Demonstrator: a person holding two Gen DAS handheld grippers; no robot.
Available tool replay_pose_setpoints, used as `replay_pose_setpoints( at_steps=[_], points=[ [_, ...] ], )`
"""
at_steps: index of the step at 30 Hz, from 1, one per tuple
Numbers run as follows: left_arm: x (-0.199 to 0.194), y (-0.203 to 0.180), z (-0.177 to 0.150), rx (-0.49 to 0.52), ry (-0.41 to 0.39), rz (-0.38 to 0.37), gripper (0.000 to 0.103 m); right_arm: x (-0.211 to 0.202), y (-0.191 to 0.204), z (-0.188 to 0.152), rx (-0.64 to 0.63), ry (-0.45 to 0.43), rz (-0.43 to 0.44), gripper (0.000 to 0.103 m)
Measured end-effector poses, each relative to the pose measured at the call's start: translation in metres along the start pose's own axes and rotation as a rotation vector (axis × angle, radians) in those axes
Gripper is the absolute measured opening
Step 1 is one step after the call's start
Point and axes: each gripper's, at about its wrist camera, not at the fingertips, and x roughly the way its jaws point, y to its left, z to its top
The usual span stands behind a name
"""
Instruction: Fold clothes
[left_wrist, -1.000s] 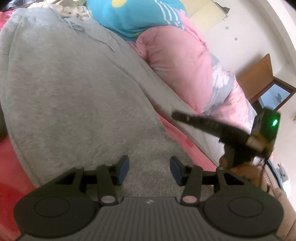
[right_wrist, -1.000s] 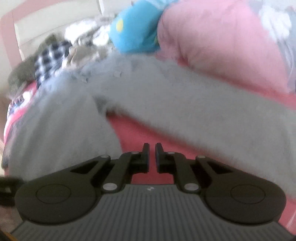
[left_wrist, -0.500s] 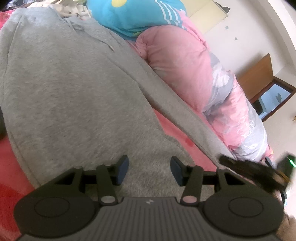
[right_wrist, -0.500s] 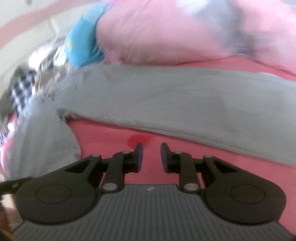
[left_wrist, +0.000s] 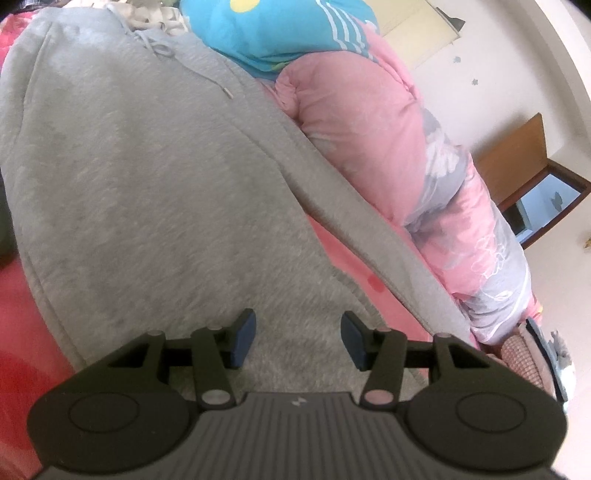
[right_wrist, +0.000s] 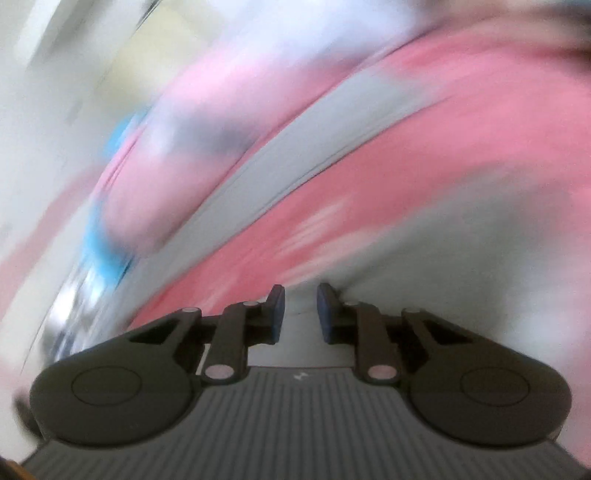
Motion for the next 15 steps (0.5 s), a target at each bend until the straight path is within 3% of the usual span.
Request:
replay_pose_setpoints(
  at_steps=[2,4,6,8,11,12,15],
  points=[
    [-0.001,-0.002,-0.001,0.006,0.002,0.006,0.056,-0.046,-0.041,0.005,0.124,-0.135,-0.119,0.022],
    [-0.001,-0.004,-0.002,0.014,0.005,0.015,0.057,-0.081,-0.056,0.002,0.179,-0.223,-0.186,0.025],
    [-0.001,-0.007,-0.003,0.023,0.007,0.03,0.057,-0.1,-0.044,-0.003,0.132,-0.28,-0.12,0.029],
    [-0.001,-0.01,-0.004,0.032,0.009,0.045,0.057,-0.109,-0.019,-0.007,0.014,-0.293,0.007,0.038],
    [0.0,-0.016,-0.006,0.055,0.015,0.073,0.057,-0.091,0.036,-0.02,-0.199,-0.241,0.142,0.046],
    [0.0,-0.018,-0.007,0.067,0.018,0.085,0.057,-0.079,0.056,-0.03,-0.276,-0.197,0.173,0.046],
    [0.001,-0.024,-0.008,0.099,0.028,0.116,0.057,-0.039,0.126,-0.088,-0.66,-0.101,0.201,0.046]
  ],
)
